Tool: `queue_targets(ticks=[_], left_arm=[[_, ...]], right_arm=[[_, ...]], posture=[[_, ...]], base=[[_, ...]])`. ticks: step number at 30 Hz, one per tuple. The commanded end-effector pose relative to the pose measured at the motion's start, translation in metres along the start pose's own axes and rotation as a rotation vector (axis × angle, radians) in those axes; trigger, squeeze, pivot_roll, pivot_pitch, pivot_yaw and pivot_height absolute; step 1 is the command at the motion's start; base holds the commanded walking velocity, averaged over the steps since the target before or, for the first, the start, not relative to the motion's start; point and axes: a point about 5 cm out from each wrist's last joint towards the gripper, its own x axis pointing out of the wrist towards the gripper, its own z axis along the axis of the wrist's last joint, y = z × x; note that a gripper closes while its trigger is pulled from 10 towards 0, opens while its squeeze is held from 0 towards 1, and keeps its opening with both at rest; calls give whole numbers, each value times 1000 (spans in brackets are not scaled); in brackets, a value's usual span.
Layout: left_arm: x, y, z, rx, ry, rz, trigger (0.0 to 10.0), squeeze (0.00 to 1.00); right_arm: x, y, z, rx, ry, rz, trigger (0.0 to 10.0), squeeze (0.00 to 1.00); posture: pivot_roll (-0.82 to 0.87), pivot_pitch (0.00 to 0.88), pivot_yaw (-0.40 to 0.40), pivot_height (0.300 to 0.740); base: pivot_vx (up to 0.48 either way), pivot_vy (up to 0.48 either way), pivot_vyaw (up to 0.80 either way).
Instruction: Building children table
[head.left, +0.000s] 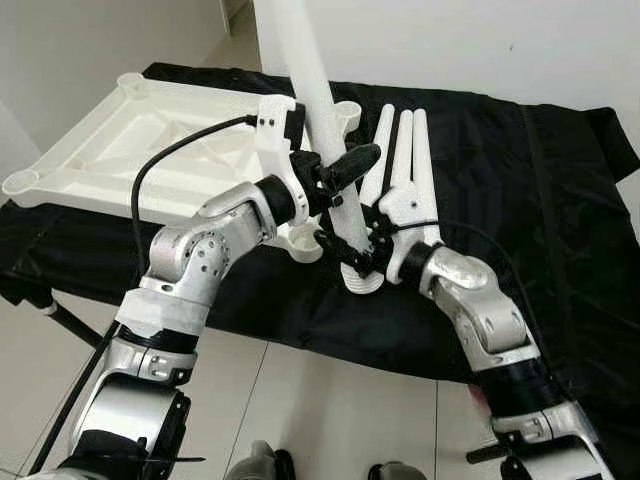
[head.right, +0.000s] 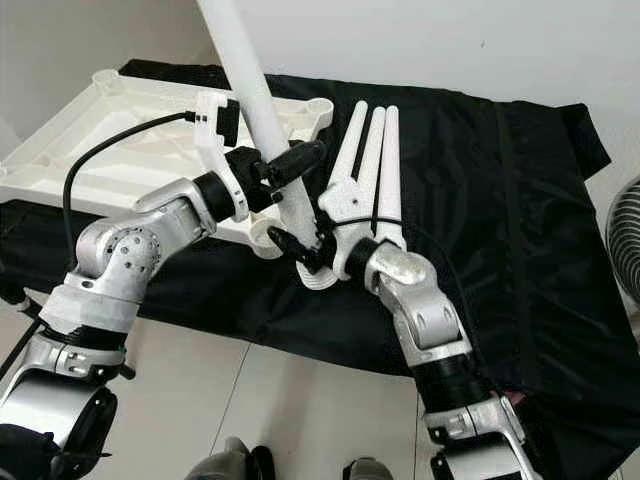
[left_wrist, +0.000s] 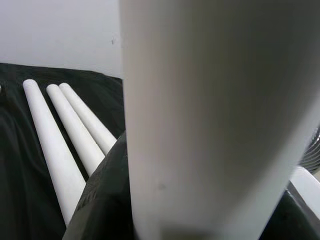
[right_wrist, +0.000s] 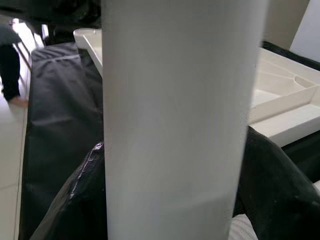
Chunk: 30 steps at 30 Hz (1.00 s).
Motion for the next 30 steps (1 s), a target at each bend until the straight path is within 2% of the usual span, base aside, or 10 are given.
queue_targets(ticks=[1, 15, 18, 19, 22, 23, 24, 26, 27, 30], left_arm=[[4, -12, -3, 6, 23, -129, 10000, 0], [7, -16, -4, 21, 18, -138, 10000, 0], [7, -16, -4, 21, 17, -138, 10000, 0], [7, -15, -4, 21, 16, -135, 10000, 0], [7, -15, -4, 22, 16, -134, 10000, 0], [7, -15, -3, 23, 15, -133, 10000, 0], [7, -14, -3, 26, 15, -132, 10000, 0], [7, -14, -2, 28, 15, -131, 10000, 0], [7, -14, -2, 30, 15, -131, 10000, 0], [6, -14, -2, 35, 17, -130, 10000, 0]], right_arm=[[2, -1, 7, -26, 28, 2, 10000, 0], [4, 0, 5, -29, 175, 44, 9373, 0], [4, -1, 5, -33, 180, 34, 8314, 0], [4, -1, 4, -34, 180, 34, 6353, 0], [4, 0, 3, -36, 180, 33, 6392, 0], [4, 0, 3, -34, 183, 34, 4745, 0], [3, 0, 2, -28, 186, 34, 1647, 0], [3, 0, 2, -24, 187, 33, 1647, 0], [3, -1, 1, -20, 190, 29, 0, 0], [3, -1, 1, -18, 191, 26, 0, 0]], posture=[[-131, 92, 88, 740], [-135, 81, 78, 740], [-135, 81, 78, 740], [-135, 81, 78, 740], [-135, 81, 78, 740], [-128, 84, 76, 740], [-128, 84, 76, 740], [-129, 85, 79, 740], [-129, 85, 79, 740], [-130, 85, 81, 740]], base=[[0, 0, 0], [0, 0, 0], [0, 0, 0], [0, 0, 0], [0, 0, 0], [0, 0, 0], [0, 0, 0], [0, 0, 0], [0, 0, 0], [0, 0, 0]])
